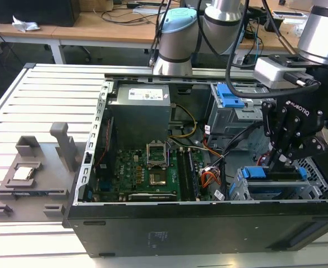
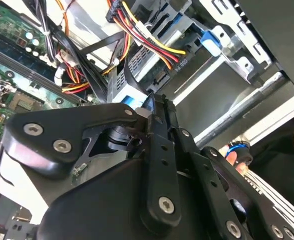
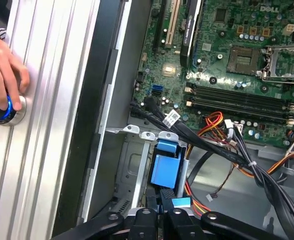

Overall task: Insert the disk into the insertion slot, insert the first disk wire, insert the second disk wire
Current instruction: 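Insert the second disk wire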

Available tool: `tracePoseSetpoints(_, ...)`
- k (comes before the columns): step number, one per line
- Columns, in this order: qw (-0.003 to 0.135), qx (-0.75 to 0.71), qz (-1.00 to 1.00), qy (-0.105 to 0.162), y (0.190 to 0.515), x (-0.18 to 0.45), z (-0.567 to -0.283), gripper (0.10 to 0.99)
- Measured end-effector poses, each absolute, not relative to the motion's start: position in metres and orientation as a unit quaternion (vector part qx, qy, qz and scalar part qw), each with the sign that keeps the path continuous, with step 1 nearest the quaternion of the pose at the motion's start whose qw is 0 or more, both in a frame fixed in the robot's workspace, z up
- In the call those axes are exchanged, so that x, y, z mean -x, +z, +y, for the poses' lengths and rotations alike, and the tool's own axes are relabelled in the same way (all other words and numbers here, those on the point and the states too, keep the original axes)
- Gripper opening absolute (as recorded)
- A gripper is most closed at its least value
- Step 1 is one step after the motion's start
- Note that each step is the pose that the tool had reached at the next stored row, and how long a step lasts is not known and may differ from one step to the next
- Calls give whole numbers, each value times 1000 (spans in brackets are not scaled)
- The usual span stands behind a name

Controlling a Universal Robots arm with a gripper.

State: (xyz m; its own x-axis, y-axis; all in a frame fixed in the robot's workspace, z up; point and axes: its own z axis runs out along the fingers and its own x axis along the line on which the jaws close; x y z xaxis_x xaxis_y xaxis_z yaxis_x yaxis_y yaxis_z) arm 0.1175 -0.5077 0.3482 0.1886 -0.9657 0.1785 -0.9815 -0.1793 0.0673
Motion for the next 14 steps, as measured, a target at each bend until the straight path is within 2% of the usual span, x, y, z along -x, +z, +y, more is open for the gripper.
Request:
tracePoseSetpoints(4,59,-769,-637,27,348,-118,-512,149)
tracePoseSetpoints(14,59,-725,-686,20,343,-130,-513,149)
